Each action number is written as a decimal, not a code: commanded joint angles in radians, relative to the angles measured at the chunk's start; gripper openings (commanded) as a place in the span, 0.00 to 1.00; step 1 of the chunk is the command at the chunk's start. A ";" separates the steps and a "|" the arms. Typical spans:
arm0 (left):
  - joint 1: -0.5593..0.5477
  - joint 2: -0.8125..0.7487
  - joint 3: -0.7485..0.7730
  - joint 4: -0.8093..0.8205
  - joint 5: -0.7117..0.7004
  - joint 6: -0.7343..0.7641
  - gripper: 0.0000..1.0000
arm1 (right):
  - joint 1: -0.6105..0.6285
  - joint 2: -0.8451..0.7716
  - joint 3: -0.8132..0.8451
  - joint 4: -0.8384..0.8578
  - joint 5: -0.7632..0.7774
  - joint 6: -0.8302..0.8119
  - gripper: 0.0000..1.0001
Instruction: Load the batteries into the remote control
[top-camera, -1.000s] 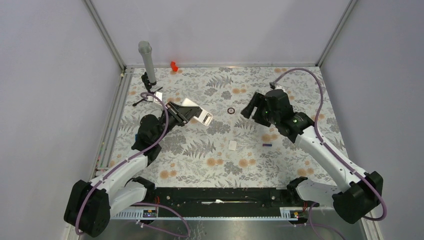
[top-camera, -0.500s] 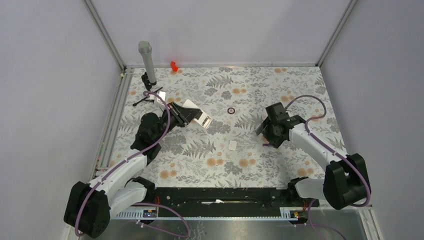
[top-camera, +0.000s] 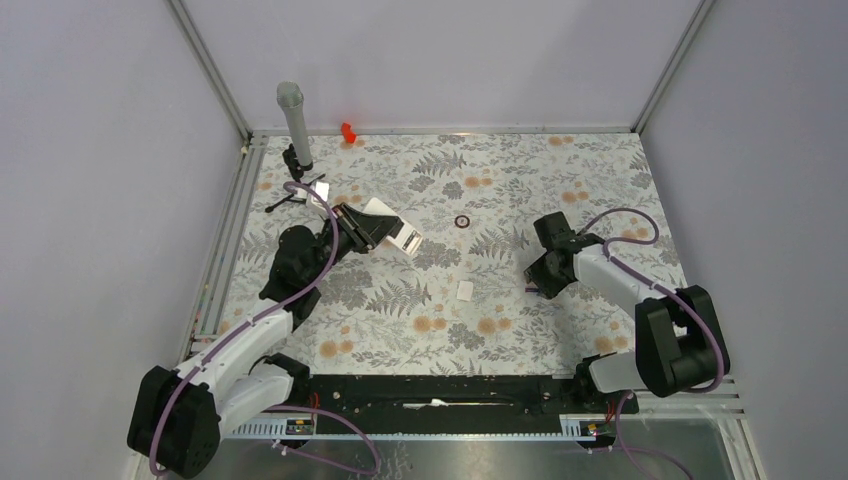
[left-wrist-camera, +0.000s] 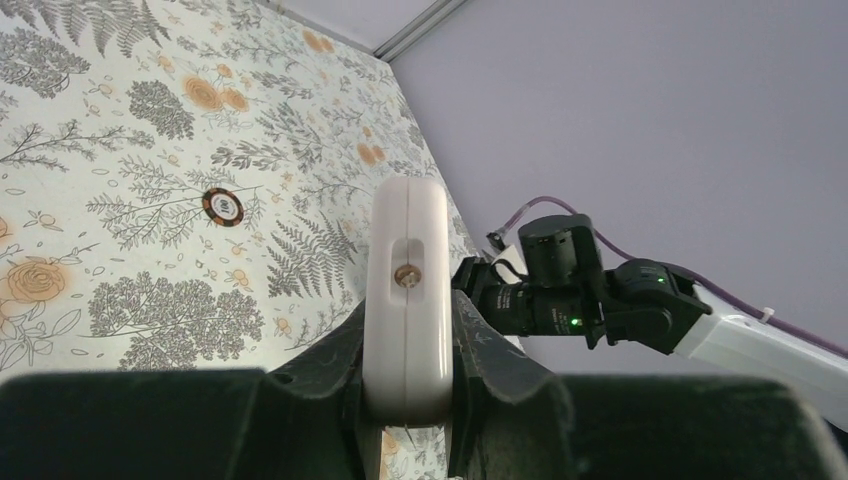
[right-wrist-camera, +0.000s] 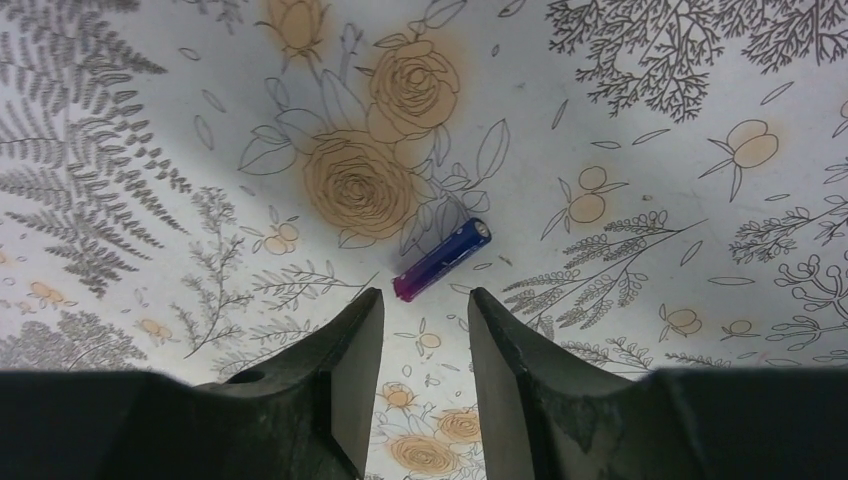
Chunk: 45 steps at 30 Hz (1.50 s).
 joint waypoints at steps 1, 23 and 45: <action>0.009 -0.041 0.032 0.078 0.004 0.013 0.00 | -0.008 0.017 -0.028 0.024 0.044 0.054 0.43; 0.015 -0.074 0.025 0.084 -0.004 0.003 0.00 | 0.033 0.090 0.067 0.110 0.026 -0.223 0.02; 0.019 -0.119 0.001 0.078 -0.047 -0.003 0.00 | 0.206 0.203 0.225 0.009 0.050 -0.081 0.52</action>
